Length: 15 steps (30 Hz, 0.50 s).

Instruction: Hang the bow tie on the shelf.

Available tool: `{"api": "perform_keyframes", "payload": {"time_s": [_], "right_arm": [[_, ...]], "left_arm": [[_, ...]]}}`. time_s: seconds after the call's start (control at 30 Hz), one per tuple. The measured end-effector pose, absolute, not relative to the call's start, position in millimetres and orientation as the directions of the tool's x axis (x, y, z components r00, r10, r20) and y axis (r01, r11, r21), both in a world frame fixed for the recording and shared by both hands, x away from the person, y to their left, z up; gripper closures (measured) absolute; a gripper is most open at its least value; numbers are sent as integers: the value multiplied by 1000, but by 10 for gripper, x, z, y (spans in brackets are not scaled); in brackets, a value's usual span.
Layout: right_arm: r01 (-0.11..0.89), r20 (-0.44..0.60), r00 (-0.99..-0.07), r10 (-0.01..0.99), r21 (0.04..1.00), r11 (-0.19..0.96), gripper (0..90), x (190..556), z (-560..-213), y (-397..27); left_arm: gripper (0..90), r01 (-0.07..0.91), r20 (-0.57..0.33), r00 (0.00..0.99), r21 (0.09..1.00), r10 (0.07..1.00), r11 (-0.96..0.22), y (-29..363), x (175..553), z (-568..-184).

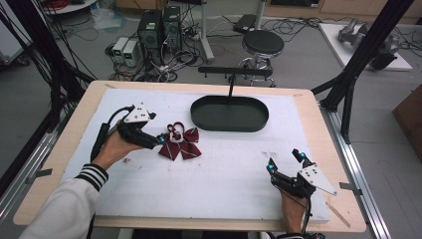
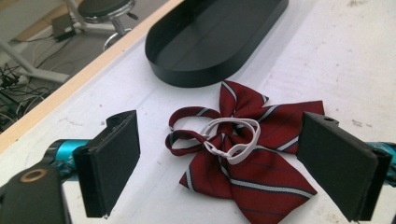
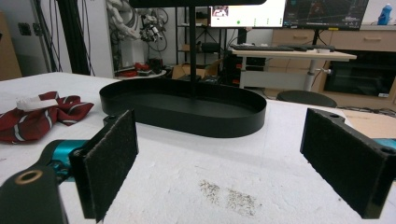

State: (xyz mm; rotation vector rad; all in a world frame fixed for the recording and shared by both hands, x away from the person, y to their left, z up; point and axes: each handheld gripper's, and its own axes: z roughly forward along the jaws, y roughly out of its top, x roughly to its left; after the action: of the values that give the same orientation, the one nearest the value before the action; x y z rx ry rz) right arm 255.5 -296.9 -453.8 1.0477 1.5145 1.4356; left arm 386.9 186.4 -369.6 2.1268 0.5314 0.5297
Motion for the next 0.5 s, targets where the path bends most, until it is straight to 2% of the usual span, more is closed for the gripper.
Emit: {"api": "perform_keyframes", "payload": {"time_s": [0.5], "right_arm": [[47, -1, -350, 937, 999, 19, 103, 2556, -4538, -2969]], "left_arm": [[146, 192, 189, 866, 728, 462, -658, 1536, 4058, -3783]]}}
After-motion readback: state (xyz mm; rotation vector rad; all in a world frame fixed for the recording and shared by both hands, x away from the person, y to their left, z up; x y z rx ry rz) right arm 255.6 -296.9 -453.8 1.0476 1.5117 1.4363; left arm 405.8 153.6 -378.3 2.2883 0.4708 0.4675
